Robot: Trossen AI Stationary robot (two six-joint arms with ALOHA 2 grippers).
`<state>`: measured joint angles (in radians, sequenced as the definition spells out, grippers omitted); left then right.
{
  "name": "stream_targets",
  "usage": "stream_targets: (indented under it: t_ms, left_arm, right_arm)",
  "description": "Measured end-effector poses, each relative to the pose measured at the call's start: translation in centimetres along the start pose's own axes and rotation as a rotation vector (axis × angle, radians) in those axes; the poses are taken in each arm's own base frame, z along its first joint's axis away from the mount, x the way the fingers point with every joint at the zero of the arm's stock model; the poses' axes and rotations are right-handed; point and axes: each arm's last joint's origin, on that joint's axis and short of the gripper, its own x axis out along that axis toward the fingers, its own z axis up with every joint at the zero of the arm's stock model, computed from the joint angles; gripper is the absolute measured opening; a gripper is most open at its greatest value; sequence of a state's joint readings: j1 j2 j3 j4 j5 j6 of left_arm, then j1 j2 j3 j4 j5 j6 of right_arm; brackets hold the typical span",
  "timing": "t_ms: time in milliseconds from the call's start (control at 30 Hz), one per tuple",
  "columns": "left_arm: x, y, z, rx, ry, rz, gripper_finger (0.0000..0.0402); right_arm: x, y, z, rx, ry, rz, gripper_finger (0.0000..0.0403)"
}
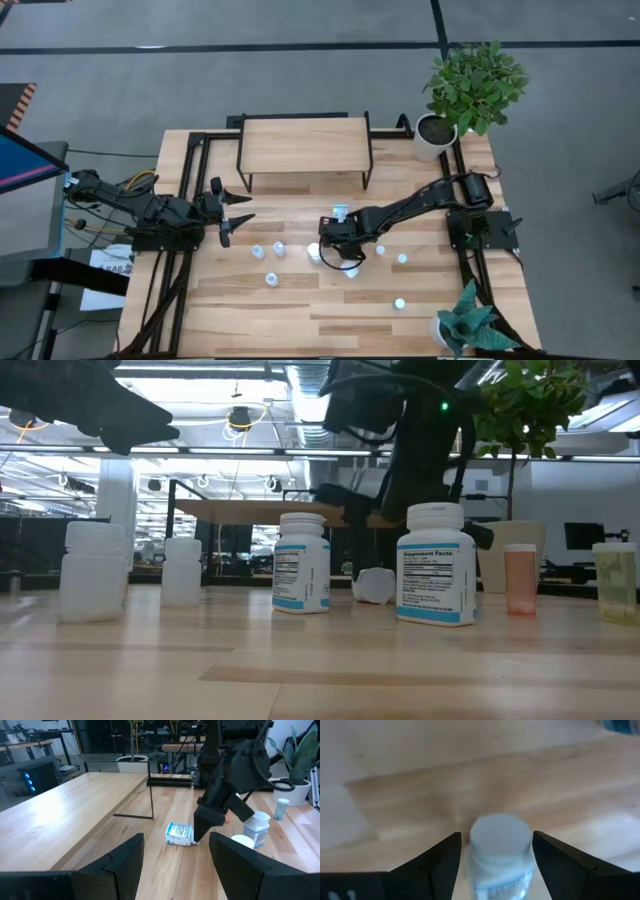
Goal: Pick and place medicine bottles onto shelf by color
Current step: Put the top white pill bottle on the shelf
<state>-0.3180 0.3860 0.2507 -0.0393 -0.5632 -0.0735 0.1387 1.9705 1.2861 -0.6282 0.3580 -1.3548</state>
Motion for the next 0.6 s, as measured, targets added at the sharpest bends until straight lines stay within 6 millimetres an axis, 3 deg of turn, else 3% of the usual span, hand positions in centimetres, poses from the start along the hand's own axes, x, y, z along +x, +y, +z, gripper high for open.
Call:
stream_targets:
  t_ms: [267, 600]
  left_arm:
    - [0.0, 0.0, -0.04, 0.001, 0.004, 0.0, 0.0214]
    - [0.0, 0.0, -0.08, 0.003, 0.007, 0.001, 0.0214]
  right_arm:
    - [-0.21, -0.25, -0.14, 0.023, -0.003, -0.024, 0.0266]
    - [0.0, -0.2, -0.33, 0.035, -0.017, -0.007, 0.0223]
